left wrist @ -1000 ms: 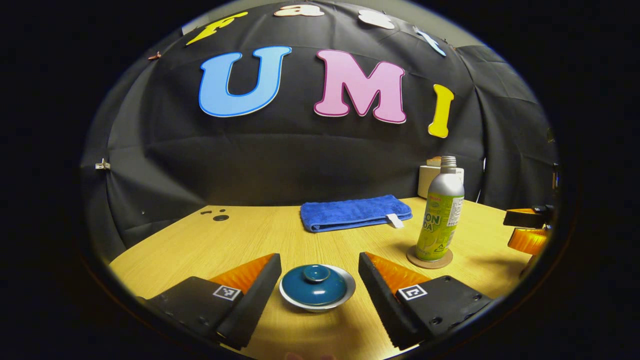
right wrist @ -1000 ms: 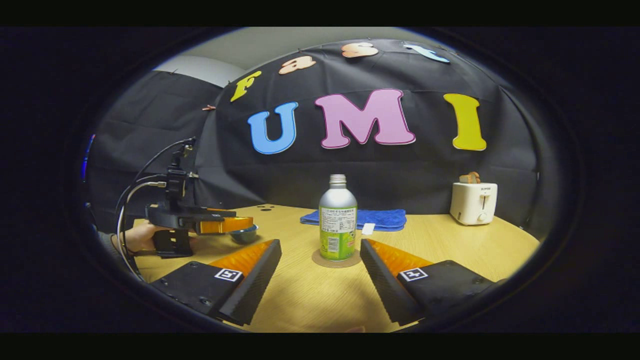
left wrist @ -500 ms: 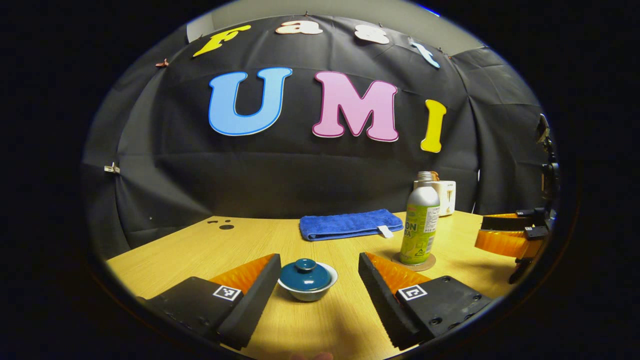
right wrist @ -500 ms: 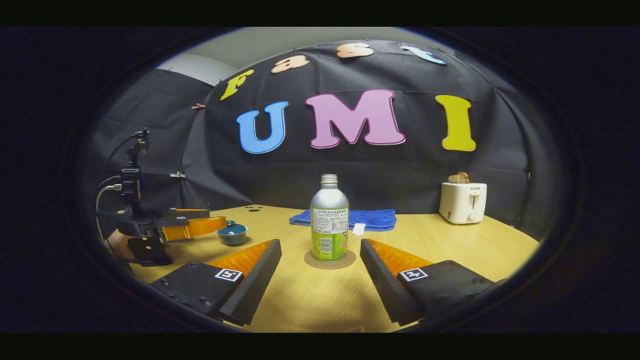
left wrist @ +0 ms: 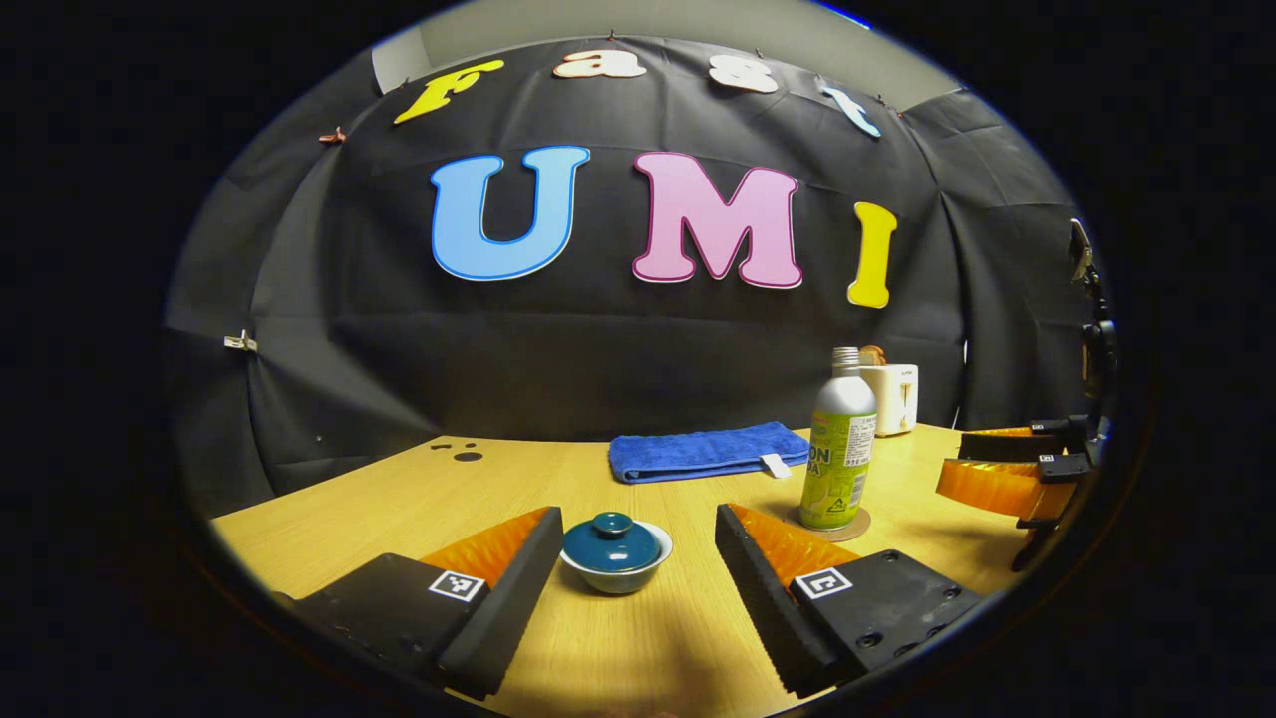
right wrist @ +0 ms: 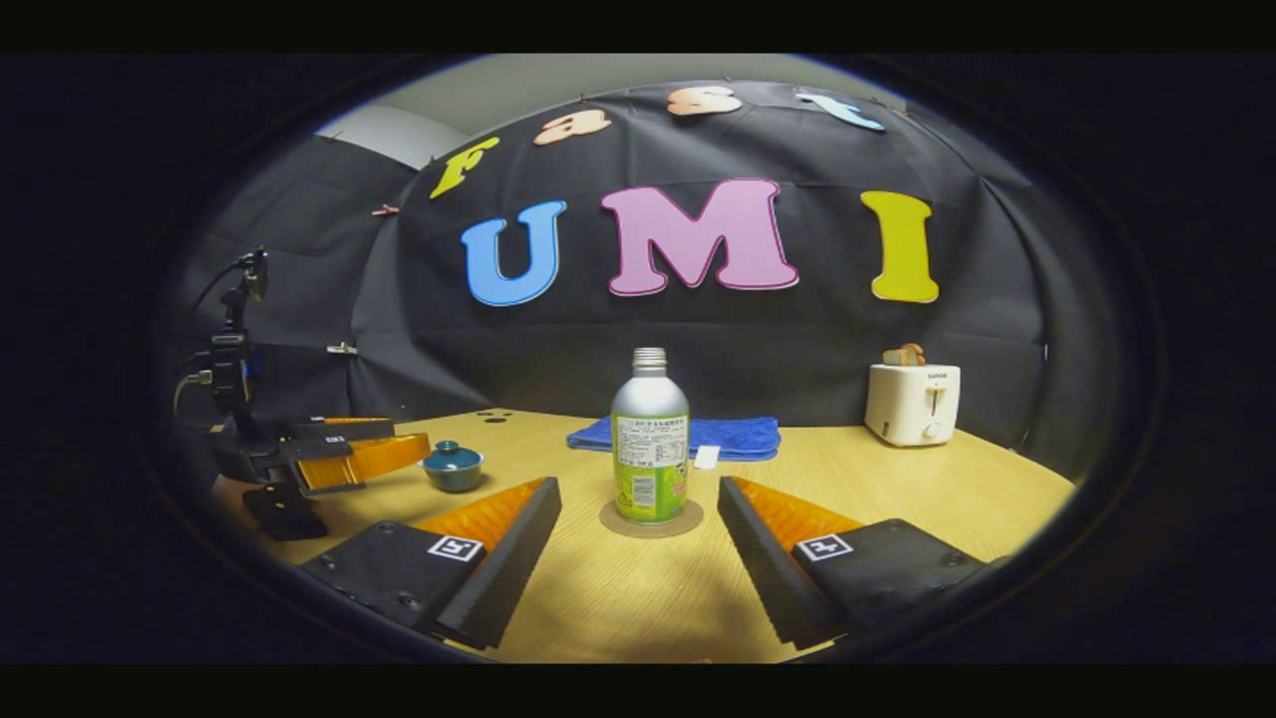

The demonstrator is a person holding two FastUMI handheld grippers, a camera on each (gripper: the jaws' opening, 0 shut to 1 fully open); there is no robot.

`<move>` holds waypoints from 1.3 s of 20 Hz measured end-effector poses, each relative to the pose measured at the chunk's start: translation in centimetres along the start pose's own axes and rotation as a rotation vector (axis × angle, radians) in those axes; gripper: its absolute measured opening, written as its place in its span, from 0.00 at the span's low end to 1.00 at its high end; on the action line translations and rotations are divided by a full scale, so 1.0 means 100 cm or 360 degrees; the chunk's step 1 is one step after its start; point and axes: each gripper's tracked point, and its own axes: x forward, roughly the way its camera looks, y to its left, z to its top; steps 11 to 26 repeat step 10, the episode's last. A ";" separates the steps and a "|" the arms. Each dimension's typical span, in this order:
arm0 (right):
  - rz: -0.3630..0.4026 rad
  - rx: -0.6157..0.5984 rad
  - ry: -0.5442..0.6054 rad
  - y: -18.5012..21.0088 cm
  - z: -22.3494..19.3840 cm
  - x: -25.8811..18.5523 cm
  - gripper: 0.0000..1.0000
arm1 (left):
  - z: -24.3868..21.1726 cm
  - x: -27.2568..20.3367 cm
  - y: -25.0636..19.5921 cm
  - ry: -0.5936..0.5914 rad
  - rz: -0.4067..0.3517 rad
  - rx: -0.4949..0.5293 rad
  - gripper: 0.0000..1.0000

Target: Open the teacup lid with one hand, grasp the water bottle and pour water into the teacup with the other hand; after pouring, place the water bottle on the coaster and then close the teacup lid.

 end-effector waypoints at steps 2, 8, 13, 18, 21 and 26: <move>0.0000 0.0000 0.0000 0.000 0.000 0.000 0.99 | 0.001 0.000 0.000 0.0001 0.0000 0.0000 0.97; 0.0000 0.0001 0.0000 0.000 0.000 0.000 0.98 | 0.000 0.001 0.000 0.0001 -0.0001 0.0000 0.97; 0.0000 0.0000 0.0000 0.000 0.000 0.000 0.98 | 0.001 0.000 0.000 0.0001 -0.0001 0.0000 0.97; 0.0000 0.0000 0.0000 0.000 0.000 0.000 0.98 | 0.001 0.000 0.000 0.0001 -0.0001 0.0000 0.97; 0.0000 0.0000 0.0000 0.000 0.000 0.000 0.98 | 0.001 0.000 0.000 0.0001 -0.0001 0.0000 0.97; 0.0000 0.0000 0.0000 0.000 0.000 0.000 0.98 | 0.001 0.000 0.000 0.0001 -0.0001 0.0000 0.97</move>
